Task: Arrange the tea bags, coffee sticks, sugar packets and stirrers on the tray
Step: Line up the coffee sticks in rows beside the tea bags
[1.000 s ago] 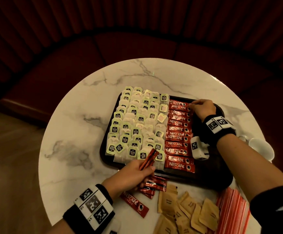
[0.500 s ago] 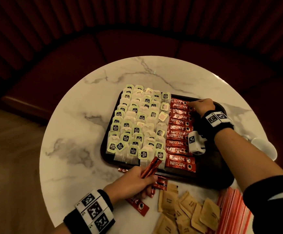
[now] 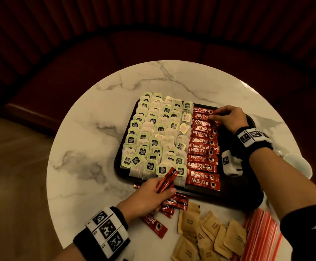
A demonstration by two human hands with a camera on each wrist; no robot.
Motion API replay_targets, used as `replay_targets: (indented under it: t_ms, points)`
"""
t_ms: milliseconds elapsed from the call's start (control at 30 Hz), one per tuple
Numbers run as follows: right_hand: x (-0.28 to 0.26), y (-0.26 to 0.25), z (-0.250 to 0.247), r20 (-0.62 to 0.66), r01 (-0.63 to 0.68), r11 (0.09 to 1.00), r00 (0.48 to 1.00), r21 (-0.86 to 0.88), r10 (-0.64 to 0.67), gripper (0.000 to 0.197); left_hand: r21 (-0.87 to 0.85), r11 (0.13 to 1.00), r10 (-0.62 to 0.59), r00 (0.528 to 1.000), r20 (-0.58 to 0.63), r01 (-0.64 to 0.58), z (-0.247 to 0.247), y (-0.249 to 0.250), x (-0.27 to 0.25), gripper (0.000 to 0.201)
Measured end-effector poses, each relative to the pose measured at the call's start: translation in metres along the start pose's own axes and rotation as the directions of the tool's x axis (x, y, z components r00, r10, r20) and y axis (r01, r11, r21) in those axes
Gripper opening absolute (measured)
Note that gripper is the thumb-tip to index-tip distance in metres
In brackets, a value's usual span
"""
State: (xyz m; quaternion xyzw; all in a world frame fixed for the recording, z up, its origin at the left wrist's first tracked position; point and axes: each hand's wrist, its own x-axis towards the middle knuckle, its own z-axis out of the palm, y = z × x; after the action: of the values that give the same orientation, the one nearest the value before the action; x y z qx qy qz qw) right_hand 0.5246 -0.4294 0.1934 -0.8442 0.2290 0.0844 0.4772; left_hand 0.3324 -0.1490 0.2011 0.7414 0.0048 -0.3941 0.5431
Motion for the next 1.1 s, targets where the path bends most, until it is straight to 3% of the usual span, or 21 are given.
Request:
replay_targets:
  t_ms: [100, 233, 333, 400, 467, 567, 633, 700, 800, 967, 1100]
  points:
    - [-0.002, 0.0, 0.0, 0.025, 0.061, 0.991, 0.998, -0.116, -0.059, 0.026, -0.033, 0.999, 0.014, 1.0, -0.015, -0.014, 0.001, 0.002, -0.001, 0.012]
    - [-0.01, -0.009, -0.002, -0.012, 0.128, 0.984, 0.991, -0.121, -0.13, 0.025, -0.095, 0.995, 0.035, 0.999, -0.027, -0.038, 0.002, 0.009, -0.005, 0.024]
    - [-0.034, -0.022, -0.002, 0.007, 0.204, 0.978, 0.979, -0.044, -0.204, 0.024, -0.174, 0.983, 0.045, 0.998, -0.05, -0.054, 0.001, 0.014, -0.007, 0.048]
    - [-0.064, -0.03, 0.003, 0.11, 0.251, 0.967, 0.961, 0.038, -0.254, 0.018, -0.224, 0.973, 0.04, 0.996, -0.077, -0.057, 0.001, 0.017, -0.008, 0.052]
    - [-0.101, -0.036, 0.009, 0.259, 0.321, 0.946, 0.912, 0.037, -0.319, 0.011, -0.296, 0.953, 0.031, 0.995, -0.092, -0.058, 0.002, 0.021, -0.007, 0.057]
    - [-0.148, -0.035, 0.019, 0.455, 0.368, 0.924, 0.809, 0.101, -0.372, 0.024, -0.379, 0.924, 0.007, 0.994, -0.111, -0.049, 0.004, 0.028, -0.003, 0.076]
    - [-0.167, -0.033, 0.025, 0.52, 0.398, 0.907, 0.751, 0.136, -0.407, 0.026, -0.37, 0.928, -0.015, 0.989, -0.144, -0.04, 0.005, 0.033, -0.002, 0.084]
    - [-0.179, -0.031, 0.029, 0.531, 0.418, 0.896, 0.731, 0.15, -0.429, 0.024, -0.333, 0.942, -0.016, 0.981, -0.193, -0.051, 0.005, 0.037, -0.002, 0.089]
    - [-0.189, -0.03, 0.034, 0.507, 0.428, 0.892, 0.742, 0.148, -0.439, 0.024, -0.288, 0.952, 0.02, 0.958, -0.288, -0.106, 0.006, 0.039, -0.002, 0.081]
    - [-0.192, -0.025, 0.032, 0.513, 0.335, 0.916, 0.759, 0.219, -0.401, 0.02, -0.453, 0.86, 0.117, 0.955, -0.271, -0.234, 0.001, 0.044, -0.008, 0.045]
    - [-0.194, -0.027, 0.031, 0.491, 0.253, 0.917, 0.784, 0.308, -0.381, 0.015, -0.276, 0.91, 0.227, 0.929, -0.291, -0.309, -0.003, 0.048, -0.014, 0.029]
